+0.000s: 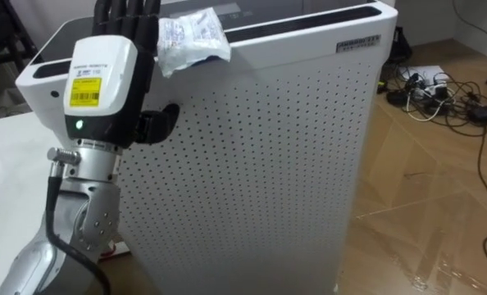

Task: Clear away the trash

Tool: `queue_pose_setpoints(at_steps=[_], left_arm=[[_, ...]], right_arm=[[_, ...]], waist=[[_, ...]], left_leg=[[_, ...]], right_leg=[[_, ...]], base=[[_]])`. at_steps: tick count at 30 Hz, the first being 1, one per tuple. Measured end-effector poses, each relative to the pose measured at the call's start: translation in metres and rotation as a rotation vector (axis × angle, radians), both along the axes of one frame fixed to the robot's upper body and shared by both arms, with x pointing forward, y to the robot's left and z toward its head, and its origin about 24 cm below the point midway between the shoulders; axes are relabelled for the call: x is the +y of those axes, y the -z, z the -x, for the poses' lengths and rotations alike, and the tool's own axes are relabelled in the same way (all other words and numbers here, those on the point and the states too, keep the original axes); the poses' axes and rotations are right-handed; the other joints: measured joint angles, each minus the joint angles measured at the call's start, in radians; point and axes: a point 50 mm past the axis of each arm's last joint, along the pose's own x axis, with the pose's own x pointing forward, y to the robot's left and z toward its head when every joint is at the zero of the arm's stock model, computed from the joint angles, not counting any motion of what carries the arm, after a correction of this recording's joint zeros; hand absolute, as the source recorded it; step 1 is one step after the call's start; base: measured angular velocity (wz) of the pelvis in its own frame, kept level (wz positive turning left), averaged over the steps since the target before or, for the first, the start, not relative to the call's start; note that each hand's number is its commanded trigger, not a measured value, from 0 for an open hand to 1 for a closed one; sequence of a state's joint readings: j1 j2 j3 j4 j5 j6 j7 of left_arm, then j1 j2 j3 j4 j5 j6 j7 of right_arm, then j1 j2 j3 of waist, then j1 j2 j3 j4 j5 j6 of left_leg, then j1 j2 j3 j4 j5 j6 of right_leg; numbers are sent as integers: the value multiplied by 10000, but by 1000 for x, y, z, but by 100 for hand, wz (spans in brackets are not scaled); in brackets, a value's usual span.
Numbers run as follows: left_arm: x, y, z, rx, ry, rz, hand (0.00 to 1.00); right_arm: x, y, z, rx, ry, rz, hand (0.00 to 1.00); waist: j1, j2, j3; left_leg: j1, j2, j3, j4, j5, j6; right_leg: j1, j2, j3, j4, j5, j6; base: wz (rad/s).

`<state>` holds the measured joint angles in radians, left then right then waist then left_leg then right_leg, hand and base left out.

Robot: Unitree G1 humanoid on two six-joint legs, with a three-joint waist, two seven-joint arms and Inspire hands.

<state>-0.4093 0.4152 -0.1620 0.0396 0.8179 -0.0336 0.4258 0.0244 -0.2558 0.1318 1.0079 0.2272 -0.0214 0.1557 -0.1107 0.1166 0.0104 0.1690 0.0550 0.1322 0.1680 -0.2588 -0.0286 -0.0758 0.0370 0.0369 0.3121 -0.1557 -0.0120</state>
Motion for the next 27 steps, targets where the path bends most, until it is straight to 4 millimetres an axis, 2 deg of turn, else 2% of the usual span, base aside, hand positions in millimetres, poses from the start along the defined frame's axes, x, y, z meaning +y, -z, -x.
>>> queue_pose_setpoints(at_steps=[15,16,17,18,19,27], left_arm=[[-4,-3,2,-146,135,-30,0],[-4,-3,2,-144,130,-36,53],[-4,-3,2,-141,115,-63,75],[-3,-3,1,-125,83,-97,91],[-3,-2,1,-91,69,-114,100],[-5,10,-4,933,86,-533,100]], right_arm=[[-5,-2,0,-8,83,100,100],[-5,-2,0,-8,77,106,100],[-6,-2,0,-4,56,120,100],[-6,-2,0,-1,42,128,100],[-6,-2,0,6,35,134,100],[-6,-2,-2,-31,-40,139,100]], waist=[[-6,-28,8],[-29,-33,9],[-40,-38,10],[-62,-49,15],[-85,-62,21],[-51,-91,1]], left_leg=[[-32,2,19,-3,0,0],[-34,2,17,-3,0,0],[-33,2,17,-3,0,0],[-32,1,17,-3,0,0],[-32,0,17,-3,0,0],[-159,-40,20,6,30,52]], right_leg=[[3,-7,-2,-28,-1,3],[5,-8,-3,-27,-1,3],[5,-8,1,-28,-1,3],[5,-8,4,-30,-1,3],[5,-8,5,-30,-1,3],[-130,-18,61,-70,54,59]], base=[[0],[0],[0],[0],[0],[1]])
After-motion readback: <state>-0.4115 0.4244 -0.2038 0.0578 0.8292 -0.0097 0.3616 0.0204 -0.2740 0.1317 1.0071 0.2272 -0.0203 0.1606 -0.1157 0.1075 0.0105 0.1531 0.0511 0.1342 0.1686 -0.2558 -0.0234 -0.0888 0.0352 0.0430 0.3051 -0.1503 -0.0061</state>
